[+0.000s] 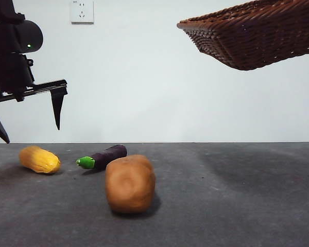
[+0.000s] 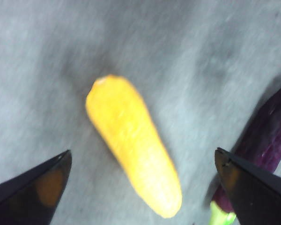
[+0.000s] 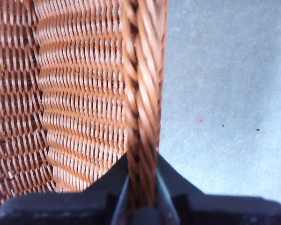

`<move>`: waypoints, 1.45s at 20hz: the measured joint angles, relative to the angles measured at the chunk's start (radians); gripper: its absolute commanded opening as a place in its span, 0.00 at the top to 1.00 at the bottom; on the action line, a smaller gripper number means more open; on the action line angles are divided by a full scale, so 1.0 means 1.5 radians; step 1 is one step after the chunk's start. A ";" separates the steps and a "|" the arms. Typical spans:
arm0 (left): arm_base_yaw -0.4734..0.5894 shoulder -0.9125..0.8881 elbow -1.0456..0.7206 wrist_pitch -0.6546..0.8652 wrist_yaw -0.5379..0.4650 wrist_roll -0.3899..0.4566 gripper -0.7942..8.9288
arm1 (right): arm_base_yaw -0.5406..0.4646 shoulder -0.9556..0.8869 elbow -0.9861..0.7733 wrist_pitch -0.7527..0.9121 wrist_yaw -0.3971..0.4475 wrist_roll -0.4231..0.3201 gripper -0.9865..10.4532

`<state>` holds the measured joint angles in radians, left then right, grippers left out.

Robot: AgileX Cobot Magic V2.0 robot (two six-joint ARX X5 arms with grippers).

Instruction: Help me put the vegetables on the table into the basket

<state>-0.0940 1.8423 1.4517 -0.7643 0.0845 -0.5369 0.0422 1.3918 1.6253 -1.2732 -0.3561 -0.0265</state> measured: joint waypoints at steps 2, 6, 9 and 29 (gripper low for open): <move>0.000 0.020 0.001 -0.004 -0.004 -0.005 0.37 | 0.003 -0.001 0.000 -0.011 0.000 -0.001 0.92; 0.000 0.057 0.001 -0.013 -0.019 -0.005 0.41 | 0.016 -0.001 0.000 -0.013 0.000 -0.008 0.92; 0.000 0.063 0.001 -0.012 -0.022 -0.005 0.47 | 0.025 -0.001 0.000 -0.013 0.001 -0.010 0.92; -0.048 -0.023 0.137 0.038 0.351 0.081 0.92 | 0.044 0.041 0.000 -0.013 0.164 0.058 0.92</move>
<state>-0.1665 1.8084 1.6569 -0.7071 0.6113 -0.4160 0.1081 1.4532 1.6253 -1.2926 -0.1104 0.0605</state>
